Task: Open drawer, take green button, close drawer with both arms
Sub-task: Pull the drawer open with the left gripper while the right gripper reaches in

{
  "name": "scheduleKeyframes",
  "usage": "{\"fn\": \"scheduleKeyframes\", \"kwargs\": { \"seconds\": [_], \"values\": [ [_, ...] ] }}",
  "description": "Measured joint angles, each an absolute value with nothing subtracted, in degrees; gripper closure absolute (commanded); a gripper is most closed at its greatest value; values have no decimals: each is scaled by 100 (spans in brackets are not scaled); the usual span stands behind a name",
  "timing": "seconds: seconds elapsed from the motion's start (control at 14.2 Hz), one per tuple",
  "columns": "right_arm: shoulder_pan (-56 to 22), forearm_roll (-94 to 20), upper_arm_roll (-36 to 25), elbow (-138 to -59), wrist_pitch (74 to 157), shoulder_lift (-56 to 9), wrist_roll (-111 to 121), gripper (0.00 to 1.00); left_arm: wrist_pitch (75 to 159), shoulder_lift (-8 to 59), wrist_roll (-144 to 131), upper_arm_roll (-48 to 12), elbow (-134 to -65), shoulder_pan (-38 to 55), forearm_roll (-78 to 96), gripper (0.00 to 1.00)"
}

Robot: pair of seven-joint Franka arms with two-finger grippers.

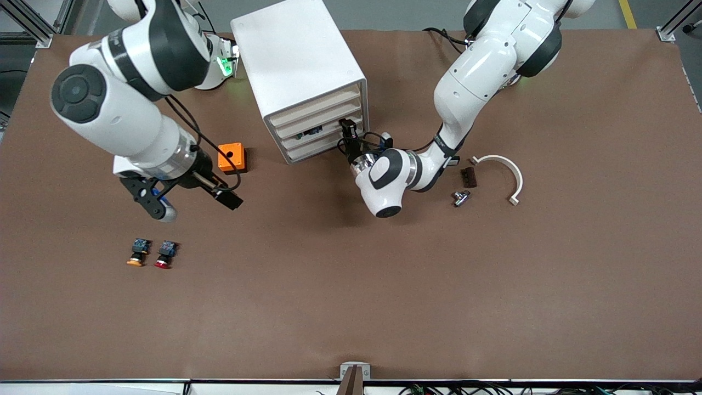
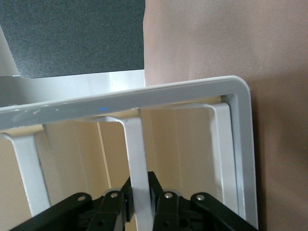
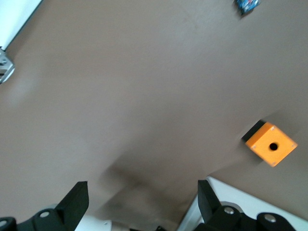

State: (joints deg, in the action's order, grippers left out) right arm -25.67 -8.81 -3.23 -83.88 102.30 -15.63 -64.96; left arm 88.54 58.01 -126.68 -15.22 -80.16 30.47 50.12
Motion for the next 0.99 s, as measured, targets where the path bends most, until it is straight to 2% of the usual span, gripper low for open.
{"fn": "scheduleKeyframes", "kwargs": {
  "seconds": [0.35,0.85,0.99],
  "values": [
    [-3300,-693,-315,-8462,10422,-1673,-7411,0,8824,5802,-12687,-1483,-7997,2705,5068,90],
    [-4097,-360,-308,-8556,10594,-2170,-8503,0,8919,5802,-12686,-1425,-7958,2032,5292,87],
    [-4150,-368,-308,-8736,10727,-2245,-8565,0,8956,5801,-12673,-1425,-7934,1904,5327,81]
  ]
}}
